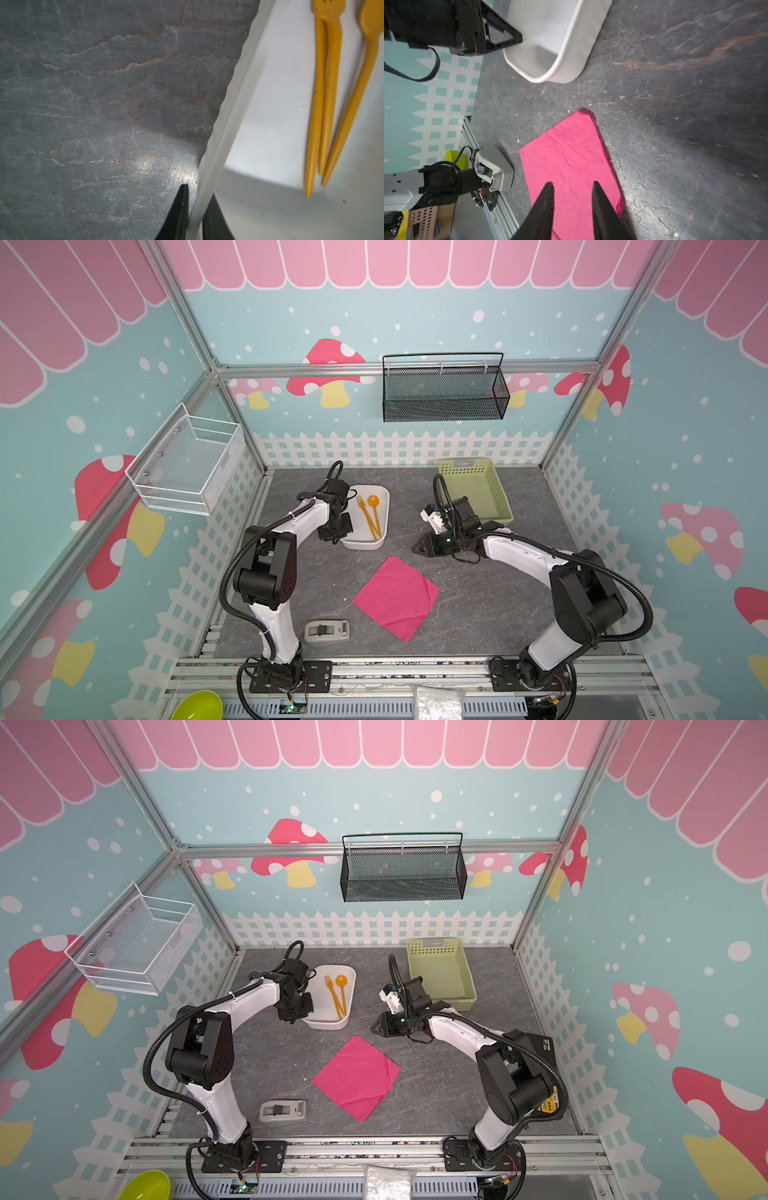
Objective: Place the utensils on the paper napkin and roll it up
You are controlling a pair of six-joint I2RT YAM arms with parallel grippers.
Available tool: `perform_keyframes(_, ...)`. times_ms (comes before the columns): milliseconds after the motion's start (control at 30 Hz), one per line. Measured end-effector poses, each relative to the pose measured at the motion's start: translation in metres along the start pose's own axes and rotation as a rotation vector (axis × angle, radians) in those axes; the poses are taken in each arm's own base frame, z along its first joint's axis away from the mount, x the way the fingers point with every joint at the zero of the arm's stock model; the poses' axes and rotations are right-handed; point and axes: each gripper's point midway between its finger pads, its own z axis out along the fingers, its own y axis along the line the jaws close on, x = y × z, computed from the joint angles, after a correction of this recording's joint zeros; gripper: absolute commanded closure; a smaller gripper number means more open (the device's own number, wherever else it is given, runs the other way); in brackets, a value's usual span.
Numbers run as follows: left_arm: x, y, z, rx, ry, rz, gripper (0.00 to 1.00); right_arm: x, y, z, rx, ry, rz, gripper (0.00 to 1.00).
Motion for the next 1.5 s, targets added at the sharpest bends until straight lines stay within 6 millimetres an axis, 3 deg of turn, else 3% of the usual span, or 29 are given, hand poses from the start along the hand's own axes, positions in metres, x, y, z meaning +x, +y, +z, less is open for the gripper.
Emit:
perform_keyframes(133,0.001,-0.006,0.000,0.028,0.004,-0.009,0.72,0.011,0.006,0.021,-0.016,0.058,-0.010,0.67)
perform_keyframes(333,0.002,-0.010,0.000,0.055,0.012,-0.011,0.71,0.016,0.015,0.048,-0.054,0.100,-0.026,0.67)
perform_keyframes(667,0.005,-0.013,-0.009,0.076,-0.001,-0.004,0.61,0.027,0.007,0.081,-0.071,0.153,-0.006,0.68)
perform_keyframes(1167,-0.008,-0.011,-0.046,0.091,-0.094,-0.001,0.58,0.027,-0.019,0.084,0.049,0.139,-0.010,0.69)
perform_keyframes(1500,-0.013,-0.014,-0.053,0.102,-0.111,0.005,0.58,0.015,-0.046,0.068,0.120,0.094,0.003,0.69)
